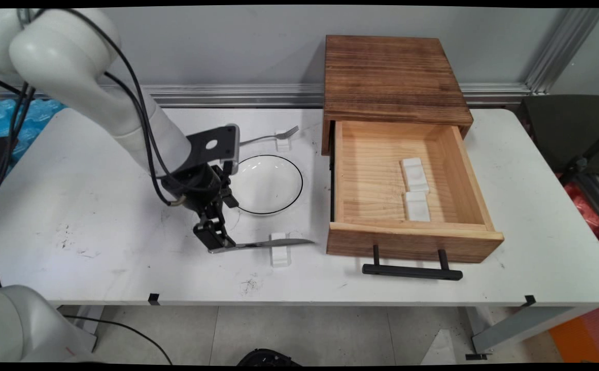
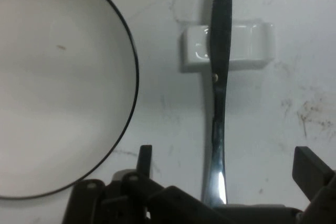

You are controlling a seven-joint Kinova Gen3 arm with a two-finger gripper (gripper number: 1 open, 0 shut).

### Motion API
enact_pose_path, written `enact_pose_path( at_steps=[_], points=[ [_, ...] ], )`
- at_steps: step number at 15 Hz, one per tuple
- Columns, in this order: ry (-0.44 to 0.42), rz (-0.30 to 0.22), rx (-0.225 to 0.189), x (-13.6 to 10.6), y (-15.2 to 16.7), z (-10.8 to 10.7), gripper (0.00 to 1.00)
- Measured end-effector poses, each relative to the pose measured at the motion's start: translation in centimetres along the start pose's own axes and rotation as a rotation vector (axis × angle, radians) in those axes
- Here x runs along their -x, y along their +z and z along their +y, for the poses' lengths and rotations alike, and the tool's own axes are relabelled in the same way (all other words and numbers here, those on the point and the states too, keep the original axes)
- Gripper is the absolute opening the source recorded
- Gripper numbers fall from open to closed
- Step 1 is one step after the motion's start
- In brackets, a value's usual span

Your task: Pick up the knife from the right of the white plate

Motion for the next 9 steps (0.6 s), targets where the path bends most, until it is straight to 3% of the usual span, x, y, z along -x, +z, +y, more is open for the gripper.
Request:
enact_pose_path(
  at_steps=[9],
  points=[
    [0.029, 0.063, -0.009, 0.5, 3.2, 0.3, 1.0]
  ],
)
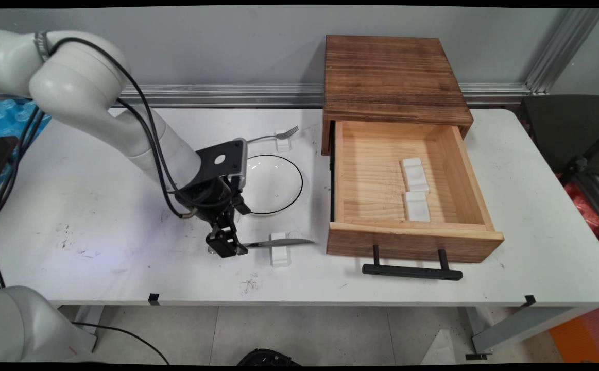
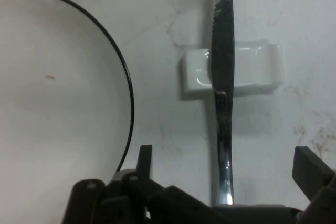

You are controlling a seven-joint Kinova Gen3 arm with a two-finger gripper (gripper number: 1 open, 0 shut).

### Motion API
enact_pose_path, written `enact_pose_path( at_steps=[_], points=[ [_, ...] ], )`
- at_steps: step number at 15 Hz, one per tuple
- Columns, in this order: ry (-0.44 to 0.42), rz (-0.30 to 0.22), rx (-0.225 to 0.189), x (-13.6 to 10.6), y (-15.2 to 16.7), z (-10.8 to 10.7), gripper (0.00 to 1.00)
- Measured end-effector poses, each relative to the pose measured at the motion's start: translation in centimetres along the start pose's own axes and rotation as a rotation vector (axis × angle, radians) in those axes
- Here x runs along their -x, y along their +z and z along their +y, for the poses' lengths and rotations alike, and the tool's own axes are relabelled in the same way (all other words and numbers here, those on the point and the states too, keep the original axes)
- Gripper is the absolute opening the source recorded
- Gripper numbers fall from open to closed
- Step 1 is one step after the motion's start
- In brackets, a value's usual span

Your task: Pick up the knife from the right of the white plate

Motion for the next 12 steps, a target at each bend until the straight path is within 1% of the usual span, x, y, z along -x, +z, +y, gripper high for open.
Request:
enact_pose_path(
  at_steps=[7, 12],
  points=[
    [-0.006, 0.028, -0.003, 0.3, 2.0, -0.4, 1.0],
    [-0.021, 0.036, 0.003, 0.5, 3.2, -0.6, 1.0]
  ],
)
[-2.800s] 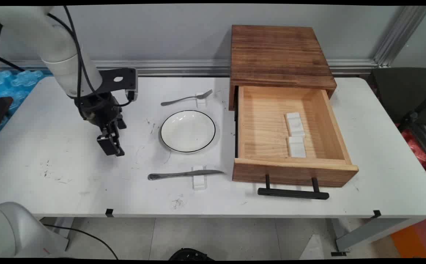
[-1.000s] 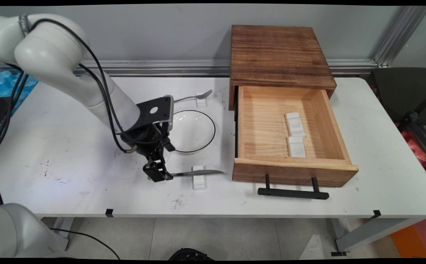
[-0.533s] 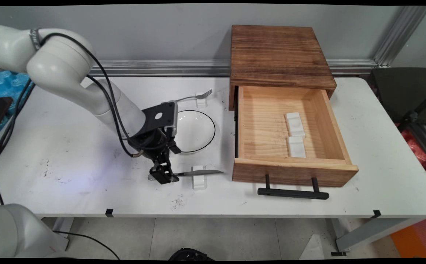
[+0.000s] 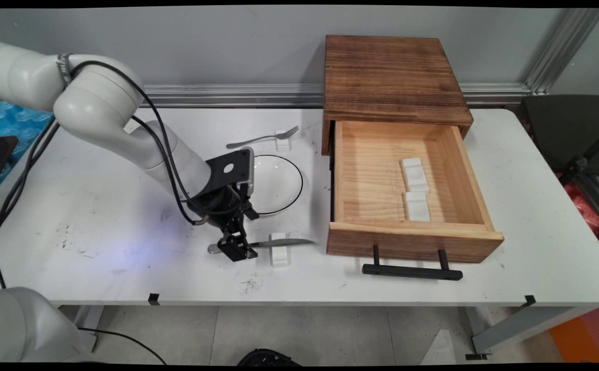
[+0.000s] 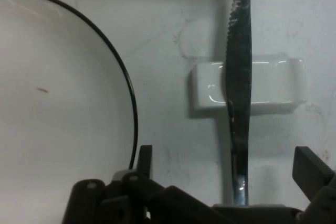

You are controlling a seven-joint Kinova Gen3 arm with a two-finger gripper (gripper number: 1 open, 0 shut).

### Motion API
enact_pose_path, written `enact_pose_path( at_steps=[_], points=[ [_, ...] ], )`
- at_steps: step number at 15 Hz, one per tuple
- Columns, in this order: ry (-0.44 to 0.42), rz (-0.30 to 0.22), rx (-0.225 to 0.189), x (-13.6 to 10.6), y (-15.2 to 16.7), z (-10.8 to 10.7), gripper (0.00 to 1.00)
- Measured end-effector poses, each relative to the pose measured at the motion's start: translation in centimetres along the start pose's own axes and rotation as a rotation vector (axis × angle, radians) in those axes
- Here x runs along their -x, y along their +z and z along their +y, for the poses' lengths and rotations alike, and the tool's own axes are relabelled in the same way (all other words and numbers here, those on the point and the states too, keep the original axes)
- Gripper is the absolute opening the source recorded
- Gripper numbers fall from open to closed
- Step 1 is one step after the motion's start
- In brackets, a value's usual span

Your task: Pick up the knife from the right of the white plate

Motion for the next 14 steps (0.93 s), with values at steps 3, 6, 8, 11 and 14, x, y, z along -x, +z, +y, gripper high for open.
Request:
enact_pose_path(
  at_steps=[3, 6, 8, 11, 14],
  points=[
    [-0.005, 0.003, 0.004, 0.1, 0.5, -0.1, 1.0],
    [-0.01, 0.004, 0.007, 0.2, 1.0, -0.1, 1.0],
    [-0.012, 0.004, 0.009, 0.3, 1.1, -0.1, 1.0],
    [-0.015, 0.004, 0.014, 0.3, 1.3, -0.1, 0.0],
    [-0.018, 0.004, 0.02, 0.4, 1.4, -0.1, 0.0]
  ],
)
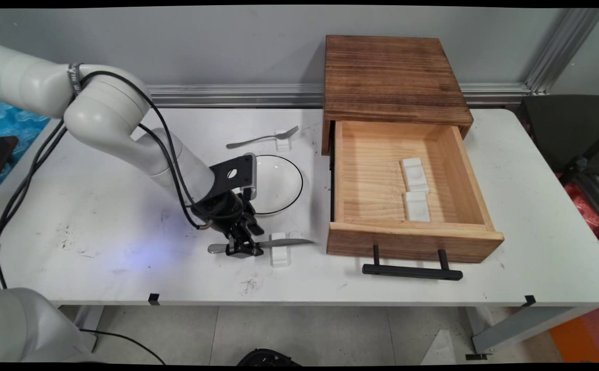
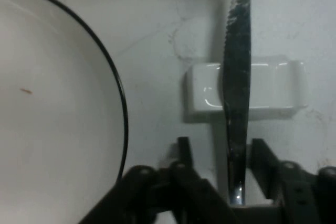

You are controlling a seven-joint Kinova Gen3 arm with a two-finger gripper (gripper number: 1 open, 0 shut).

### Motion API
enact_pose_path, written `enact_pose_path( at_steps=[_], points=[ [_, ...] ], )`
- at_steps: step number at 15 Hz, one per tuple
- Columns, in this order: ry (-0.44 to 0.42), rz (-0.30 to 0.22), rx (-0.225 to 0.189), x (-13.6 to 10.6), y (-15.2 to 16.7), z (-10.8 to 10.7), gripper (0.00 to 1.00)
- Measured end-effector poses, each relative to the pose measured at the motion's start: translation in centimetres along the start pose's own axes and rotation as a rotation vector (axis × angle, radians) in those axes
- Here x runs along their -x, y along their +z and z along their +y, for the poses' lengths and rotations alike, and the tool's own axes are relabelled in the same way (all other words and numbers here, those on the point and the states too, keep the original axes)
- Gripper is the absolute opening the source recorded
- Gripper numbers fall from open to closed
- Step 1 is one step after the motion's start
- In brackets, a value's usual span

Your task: Pick up the knife from the right of the white plate, then place the picked object into the drawer

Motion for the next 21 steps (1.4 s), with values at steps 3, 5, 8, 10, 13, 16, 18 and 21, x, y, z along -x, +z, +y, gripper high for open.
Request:
enact_pose_path(
  at_steps=[3, 5, 8, 10, 13, 16, 18, 21],
  points=[
    [-0.003, -0.004, 0.009, 0.1, 0.0, 0.1, 0.0],
    [-0.005, -0.009, 0.015, 0.2, -0.1, 0.2, 0.0],
    [-0.01, -0.017, 0.022, 0.2, -0.4, 0.2, 0.0],
    [-0.015, -0.019, 0.024, -0.1, -0.8, 0.3, 0.0],
    [-0.02, -0.018, 0.024, -0.7, -1.4, 0.3, 0.0],
    [-0.026, -0.017, 0.022, -1.6, -2.2, 0.2, 0.0],
    [-0.028, -0.021, 0.023, -2.1, -3.0, 0.1, 0.0],
    [-0.022, -0.035, 0.025, -2.8, -4.5, -0.1, 0.0]
  ],
)
